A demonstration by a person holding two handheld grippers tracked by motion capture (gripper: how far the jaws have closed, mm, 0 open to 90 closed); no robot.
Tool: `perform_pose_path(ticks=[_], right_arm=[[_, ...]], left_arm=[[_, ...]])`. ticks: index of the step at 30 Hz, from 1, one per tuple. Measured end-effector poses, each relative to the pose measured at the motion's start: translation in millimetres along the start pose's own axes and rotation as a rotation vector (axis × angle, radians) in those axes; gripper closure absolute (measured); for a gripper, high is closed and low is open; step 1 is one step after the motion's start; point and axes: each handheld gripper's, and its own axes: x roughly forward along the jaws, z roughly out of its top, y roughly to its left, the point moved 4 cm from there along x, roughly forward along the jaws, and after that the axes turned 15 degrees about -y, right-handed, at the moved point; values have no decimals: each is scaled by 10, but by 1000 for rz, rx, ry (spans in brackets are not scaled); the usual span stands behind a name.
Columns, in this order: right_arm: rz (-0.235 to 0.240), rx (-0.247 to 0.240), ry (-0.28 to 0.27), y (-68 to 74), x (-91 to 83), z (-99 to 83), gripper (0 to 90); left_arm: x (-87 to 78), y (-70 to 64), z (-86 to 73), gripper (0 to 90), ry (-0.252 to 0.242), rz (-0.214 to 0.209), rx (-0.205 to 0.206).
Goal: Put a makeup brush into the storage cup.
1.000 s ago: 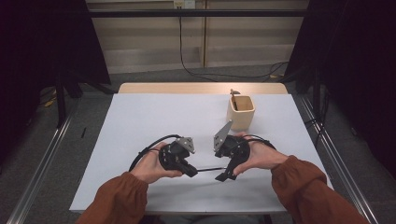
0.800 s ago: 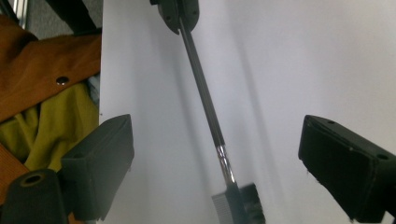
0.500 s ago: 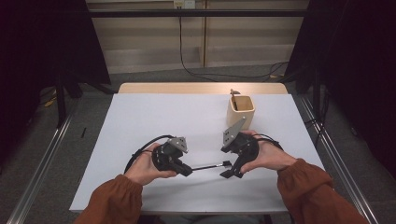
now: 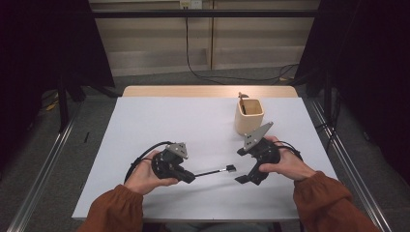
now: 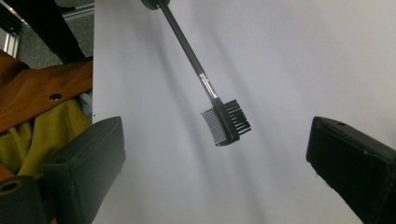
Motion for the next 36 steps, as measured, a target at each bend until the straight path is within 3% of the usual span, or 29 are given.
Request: perform_pose_path(ticks=[6, 14, 20, 23, 30, 34, 36], right_arm=[[-22, 20, -41, 32, -63, -54, 35], [-63, 61, -106, 45, -204, -154, 26], [-83, 88, -158, 50, -305, -236, 23], [-85, 94, -185, 59, -346, -268, 23], [-92, 91, -211, 124, -406, -358, 30], [-107, 105, -259, 139, -408, -414, 25], [-107, 117, -255, 146, -384, -453, 29]], left_arm=[[-17, -26, -42, 855, -18, 5, -8], [-164, -7, -122, 855, -59, 37, -40], [-274, -57, -194, 856, -118, 60, -59], [-317, -48, -231, 855, -117, 66, -60], [-314, -31, -304, 855, -135, 72, -85], [-312, -36, -289, 855, -164, 68, -85], [-312, -32, -296, 855, -174, 68, -90]])
